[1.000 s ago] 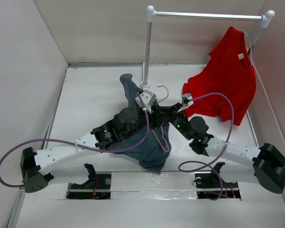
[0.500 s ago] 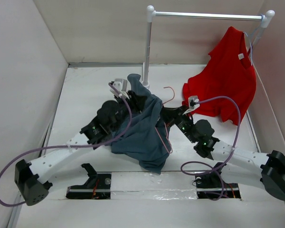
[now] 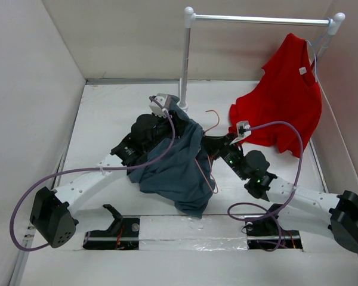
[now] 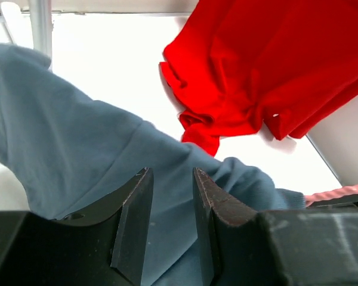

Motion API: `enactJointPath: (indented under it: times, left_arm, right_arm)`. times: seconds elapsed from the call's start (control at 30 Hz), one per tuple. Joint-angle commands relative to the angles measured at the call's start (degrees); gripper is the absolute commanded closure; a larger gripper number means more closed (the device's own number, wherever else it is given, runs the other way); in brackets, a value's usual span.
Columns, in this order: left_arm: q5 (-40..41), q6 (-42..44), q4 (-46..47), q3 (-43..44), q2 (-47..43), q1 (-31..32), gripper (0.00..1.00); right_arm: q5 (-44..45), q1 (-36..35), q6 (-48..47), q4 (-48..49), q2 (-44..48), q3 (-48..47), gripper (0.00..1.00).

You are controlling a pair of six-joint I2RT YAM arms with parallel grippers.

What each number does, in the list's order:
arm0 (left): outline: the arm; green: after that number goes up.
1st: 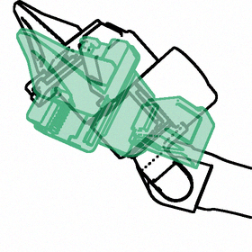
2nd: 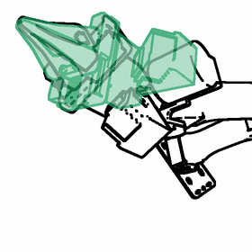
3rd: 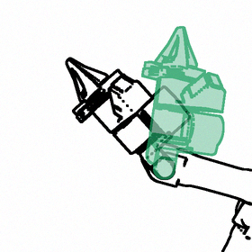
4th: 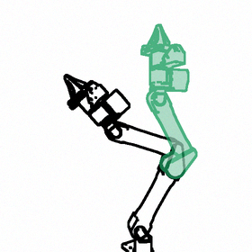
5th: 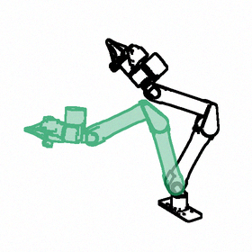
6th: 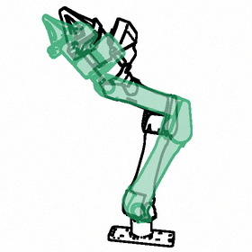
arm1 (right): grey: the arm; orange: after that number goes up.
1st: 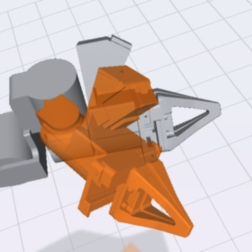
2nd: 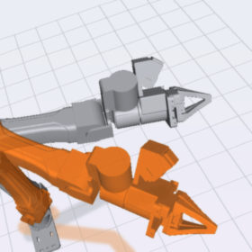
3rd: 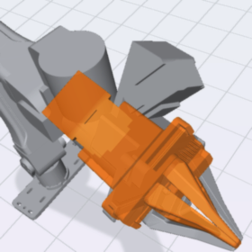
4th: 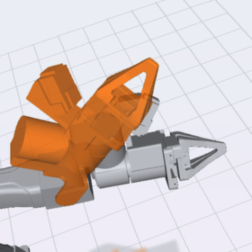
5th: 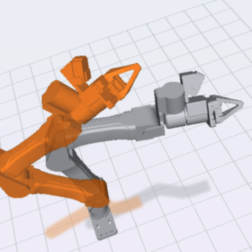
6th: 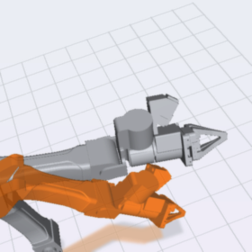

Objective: Place the t-shirt on the hanger

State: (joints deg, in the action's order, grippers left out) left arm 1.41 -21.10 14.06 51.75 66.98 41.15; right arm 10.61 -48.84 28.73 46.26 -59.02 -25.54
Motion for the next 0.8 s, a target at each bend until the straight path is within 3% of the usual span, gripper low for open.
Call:
enactJointPath:
  times: [0.0, 0.2, 0.43, 0.77]
  left_arm:
    - [-2.21, 1.94, 3.43, 2.92, 0.69, -0.01, 0.7]
    - [2.81, 2.12, 3.6, 2.93, 1.66, -0.01, 0.68]
    - [1.06, 2.12, 5.88, 3.8, 3.51, -0.01, 0.5]
    - [-3.61, -0.08, 9.93, 3.19, 5.18, 0.51, 0.53]
  right_arm:
    - [-0.32, -0.38, -0.17, 4.8, -0.04, -1.35, 1.0]
    - [-1.03, -0.38, -0.25, 4.54, 0.66, -1.44, 1.0]
    - [-1.56, -0.38, -0.17, 4.28, 0.14, -1.79, 1.0]
    - [-2.17, -0.38, -0.08, 5.51, -1.62, -1.88, 1.0]
